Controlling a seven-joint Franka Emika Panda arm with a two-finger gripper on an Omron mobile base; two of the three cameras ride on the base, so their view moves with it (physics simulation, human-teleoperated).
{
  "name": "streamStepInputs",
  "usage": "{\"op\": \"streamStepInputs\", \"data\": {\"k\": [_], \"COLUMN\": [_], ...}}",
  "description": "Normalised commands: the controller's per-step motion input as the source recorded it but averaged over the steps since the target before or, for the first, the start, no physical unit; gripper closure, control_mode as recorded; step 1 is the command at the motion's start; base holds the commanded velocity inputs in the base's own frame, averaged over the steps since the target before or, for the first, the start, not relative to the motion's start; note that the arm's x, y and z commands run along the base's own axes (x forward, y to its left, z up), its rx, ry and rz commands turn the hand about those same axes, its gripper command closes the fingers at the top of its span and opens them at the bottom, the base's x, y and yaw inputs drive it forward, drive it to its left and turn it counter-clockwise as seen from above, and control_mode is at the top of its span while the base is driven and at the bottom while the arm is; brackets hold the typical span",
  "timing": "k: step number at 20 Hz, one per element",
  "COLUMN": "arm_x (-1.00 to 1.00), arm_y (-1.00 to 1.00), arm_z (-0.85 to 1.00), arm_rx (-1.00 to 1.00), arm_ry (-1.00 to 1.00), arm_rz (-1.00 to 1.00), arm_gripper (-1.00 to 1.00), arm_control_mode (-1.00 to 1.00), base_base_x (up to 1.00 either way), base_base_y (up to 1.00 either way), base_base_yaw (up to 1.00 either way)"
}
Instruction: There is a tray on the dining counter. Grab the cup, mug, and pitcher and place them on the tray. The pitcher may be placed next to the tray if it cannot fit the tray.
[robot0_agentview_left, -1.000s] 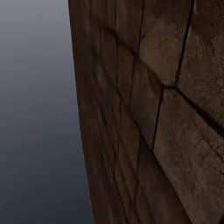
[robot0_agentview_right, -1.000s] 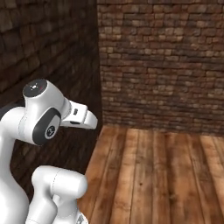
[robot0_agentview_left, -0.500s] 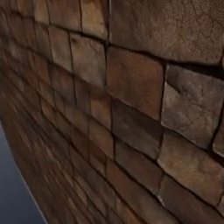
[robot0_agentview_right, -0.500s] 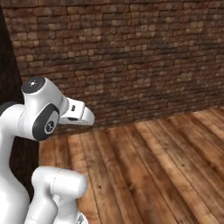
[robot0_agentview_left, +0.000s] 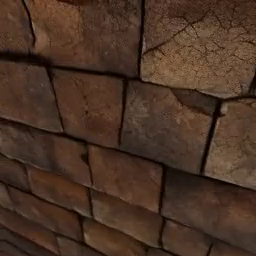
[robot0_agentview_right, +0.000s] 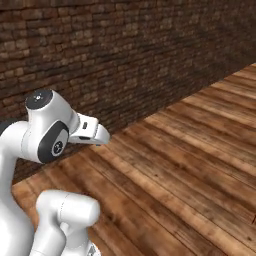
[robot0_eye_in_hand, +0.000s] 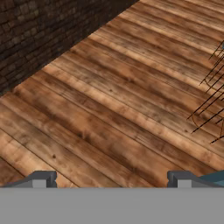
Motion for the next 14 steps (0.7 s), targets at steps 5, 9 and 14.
{"op": "streamStepInputs", "data": {"k": [5, 9, 14], "arm_x": [0.00, 0.00, 0.00], "arm_y": [0.00, 0.00, 0.00], "arm_z": [0.00, 0.00, 0.00], "arm_rx": [0.00, 0.00, 0.00], "arm_ry": [0.00, 0.00, 0.00], "arm_rz": [0.00, 0.00, 0.00], "arm_gripper": [-1.00, -1.00, -1.00], "arm_control_mode": [1.00, 1.00, 1.00], "base_base_x": [1.00, 1.00, 1.00], "base_base_y": [0.87, 0.81, 0.38], "base_base_yaw": [-0.47, -0.42, -0.48]}}
